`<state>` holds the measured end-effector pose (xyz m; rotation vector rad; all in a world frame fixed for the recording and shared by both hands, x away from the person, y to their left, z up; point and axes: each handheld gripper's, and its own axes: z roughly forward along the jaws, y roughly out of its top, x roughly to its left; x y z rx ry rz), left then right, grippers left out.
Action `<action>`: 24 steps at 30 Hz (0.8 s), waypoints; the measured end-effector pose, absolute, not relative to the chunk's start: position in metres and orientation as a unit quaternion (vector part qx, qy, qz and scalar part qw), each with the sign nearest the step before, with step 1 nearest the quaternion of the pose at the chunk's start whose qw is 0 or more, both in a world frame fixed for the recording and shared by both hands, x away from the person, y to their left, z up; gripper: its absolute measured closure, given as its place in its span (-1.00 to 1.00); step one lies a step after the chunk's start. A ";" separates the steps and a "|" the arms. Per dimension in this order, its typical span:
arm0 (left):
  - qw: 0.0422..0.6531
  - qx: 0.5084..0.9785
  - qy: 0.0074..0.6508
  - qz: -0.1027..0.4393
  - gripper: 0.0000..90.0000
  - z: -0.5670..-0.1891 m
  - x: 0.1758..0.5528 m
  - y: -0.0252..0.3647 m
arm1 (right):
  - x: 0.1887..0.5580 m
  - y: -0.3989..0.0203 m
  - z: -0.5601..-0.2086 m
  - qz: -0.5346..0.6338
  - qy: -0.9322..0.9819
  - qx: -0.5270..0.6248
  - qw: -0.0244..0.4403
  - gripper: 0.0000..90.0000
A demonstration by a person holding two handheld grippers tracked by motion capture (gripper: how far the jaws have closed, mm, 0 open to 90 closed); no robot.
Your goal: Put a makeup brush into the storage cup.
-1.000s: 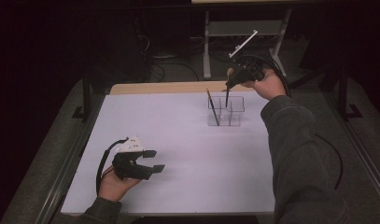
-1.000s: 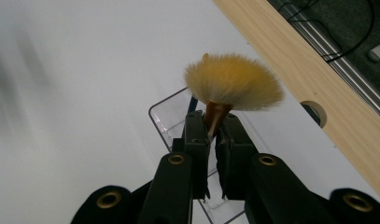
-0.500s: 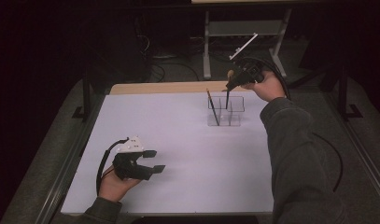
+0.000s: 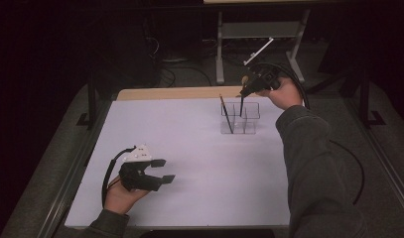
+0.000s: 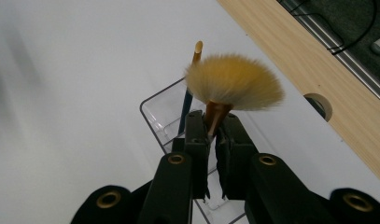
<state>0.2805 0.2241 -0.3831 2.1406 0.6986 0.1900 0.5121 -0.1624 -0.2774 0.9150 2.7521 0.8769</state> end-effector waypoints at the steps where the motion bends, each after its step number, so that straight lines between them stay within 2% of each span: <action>1: 0.427 0.857 0.279 0.076 -0.24 -0.383 0.281 0.224 | 0.512 -0.163 -0.278 0.290 0.906 0.302 0.054 0.83; 24: 0.426 0.858 0.277 0.078 -0.24 -0.383 0.281 0.223 | 0.511 -0.166 -0.290 0.285 0.906 0.309 0.049 0.83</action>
